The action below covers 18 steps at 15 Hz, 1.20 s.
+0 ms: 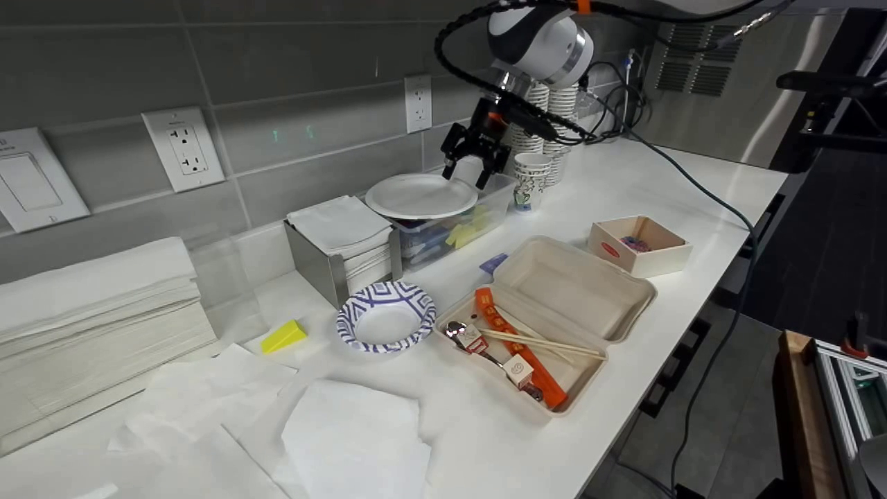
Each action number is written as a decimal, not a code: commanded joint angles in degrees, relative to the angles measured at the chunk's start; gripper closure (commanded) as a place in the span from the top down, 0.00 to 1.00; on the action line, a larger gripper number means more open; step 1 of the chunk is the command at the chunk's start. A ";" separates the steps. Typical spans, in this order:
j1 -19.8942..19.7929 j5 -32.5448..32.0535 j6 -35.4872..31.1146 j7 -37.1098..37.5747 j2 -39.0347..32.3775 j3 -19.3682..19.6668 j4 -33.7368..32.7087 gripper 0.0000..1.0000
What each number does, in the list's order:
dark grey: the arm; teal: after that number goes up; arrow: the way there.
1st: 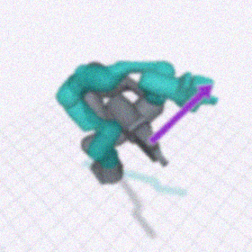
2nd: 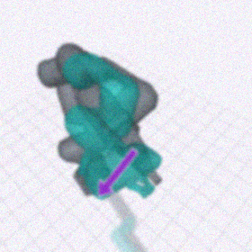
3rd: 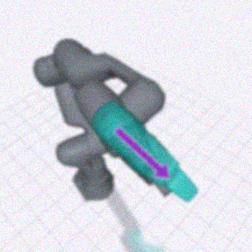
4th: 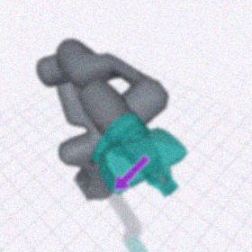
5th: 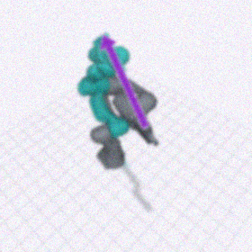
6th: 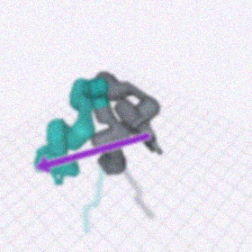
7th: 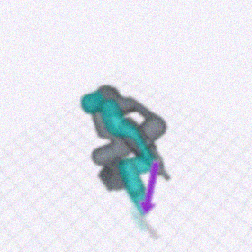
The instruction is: Put the white plate on the counter next to the tissue
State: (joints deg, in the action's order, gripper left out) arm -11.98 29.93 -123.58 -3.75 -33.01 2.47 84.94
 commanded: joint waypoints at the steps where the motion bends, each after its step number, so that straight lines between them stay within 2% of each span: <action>1: -0.87 -1.03 0.08 1.84 -2.68 -0.91 -2.57 1.00; 7: -4.23 4.62 1.46 2.05 -6.61 -3.80 -5.29 1.00; 8: -4.89 5.96 1.64 2.05 -7.13 -4.33 -5.70 0.95; 9: -5.65 7.56 1.96 1.94 -7.53 -4.85 -6.17 0.77; 10: -6.18 8.88 2.59 1.98 -7.91 -5.15 -6.71 0.71; 11: -6.63 10.12 2.94 1.78 -8.18 -5.42 -7.15 0.70; 15: -7.89 13.74 7.11 1.45 -8.31 -5.51 -8.65 0.37; 17: -8.51 15.67 10.21 1.36 -8.16 -5.45 -9.61 0.25; 18: -8.66 16.46 11.48 1.31 -8.14 -5.23 -10.06 0.22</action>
State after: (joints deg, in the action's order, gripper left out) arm -19.45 43.35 -116.43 -2.55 -40.22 -2.42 77.41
